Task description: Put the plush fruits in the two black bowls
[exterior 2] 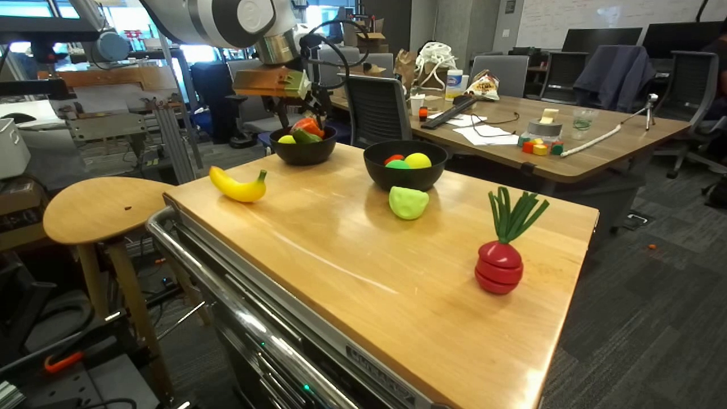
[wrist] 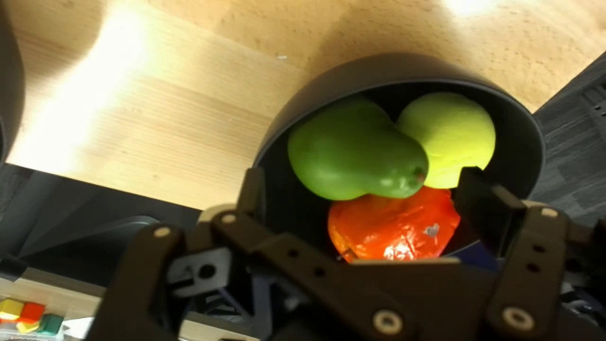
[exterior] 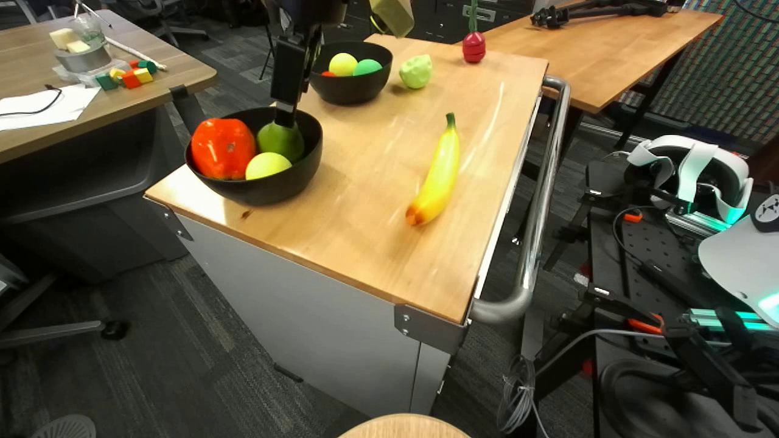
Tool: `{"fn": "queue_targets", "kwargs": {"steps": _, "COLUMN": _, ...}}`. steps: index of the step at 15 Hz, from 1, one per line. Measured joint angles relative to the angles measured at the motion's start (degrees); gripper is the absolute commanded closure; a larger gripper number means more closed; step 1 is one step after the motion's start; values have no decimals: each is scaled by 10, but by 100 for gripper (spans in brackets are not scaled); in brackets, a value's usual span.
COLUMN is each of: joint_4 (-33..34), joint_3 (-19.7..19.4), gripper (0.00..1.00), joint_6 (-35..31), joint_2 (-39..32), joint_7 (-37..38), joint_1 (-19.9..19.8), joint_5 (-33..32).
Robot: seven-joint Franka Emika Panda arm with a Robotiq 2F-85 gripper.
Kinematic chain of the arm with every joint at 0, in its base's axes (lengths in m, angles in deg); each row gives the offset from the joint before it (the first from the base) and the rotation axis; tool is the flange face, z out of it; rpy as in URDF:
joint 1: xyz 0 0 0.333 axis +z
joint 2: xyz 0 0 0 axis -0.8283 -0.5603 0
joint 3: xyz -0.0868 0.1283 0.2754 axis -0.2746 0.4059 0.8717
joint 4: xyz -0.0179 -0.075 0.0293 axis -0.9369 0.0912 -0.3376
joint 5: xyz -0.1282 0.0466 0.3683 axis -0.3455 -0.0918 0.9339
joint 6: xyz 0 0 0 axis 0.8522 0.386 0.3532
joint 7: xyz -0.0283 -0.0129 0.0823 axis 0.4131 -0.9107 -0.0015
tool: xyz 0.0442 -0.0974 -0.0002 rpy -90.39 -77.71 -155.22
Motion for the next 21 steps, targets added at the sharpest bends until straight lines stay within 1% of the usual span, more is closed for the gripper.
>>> {"fn": "queue_targets", "kwargs": {"steps": 4, "joint_4": 7, "joint_3": -1, "gripper": 0, "joint_6": 38, "joint_2": 24, "joint_7": 2, "joint_1": -2, "joint_5": 10}}
{"fn": "queue_targets", "kwargs": {"steps": 7, "joint_4": 12, "joint_3": -15, "gripper": 0, "joint_6": 89, "joint_2": 66, "joint_7": 12, "joint_1": -8, "joint_5": 11}}
{"fn": "queue_targets", "kwargs": {"steps": 10, "joint_4": 22, "joint_3": -54, "gripper": 0, "joint_6": 139, "joint_2": 111, "joint_7": 14, "joint_1": -31, "joint_5": 6}}
{"fn": "queue_targets", "kwargs": {"steps": 13, "joint_4": 36, "joint_3": -106, "gripper": 0, "joint_6": 189, "joint_2": 142, "joint_7": 20, "joint_1": -69, "joint_5": -12}}
{"fn": "queue_targets", "kwargs": {"steps": 15, "joint_4": 43, "joint_3": -141, "gripper": 0, "joint_6": 194, "joint_2": 147, "joint_7": 27, "joint_1": -99, "joint_5": -30}}
{"fn": "queue_targets", "kwargs": {"steps": 16, "joint_4": 44, "joint_3": -153, "gripper": 0, "joint_6": 192, "joint_2": 147, "joint_7": 27, "joint_1": -110, "joint_5": -36}}
{"fn": "queue_targets", "kwargs": {"steps": 18, "joint_4": 44, "joint_3": -159, "gripper": 0, "joint_6": 190, "joint_2": 143, "joint_7": 27, "joint_1": -118, "joint_5": -37}}
{"fn": "queue_targets", "kwargs": {"steps": 21, "joint_4": 40, "joint_3": -155, "gripper": 0, "joint_6": 195, "joint_2": 141, "joint_7": 29, "joint_1": -114, "joint_5": -36}}
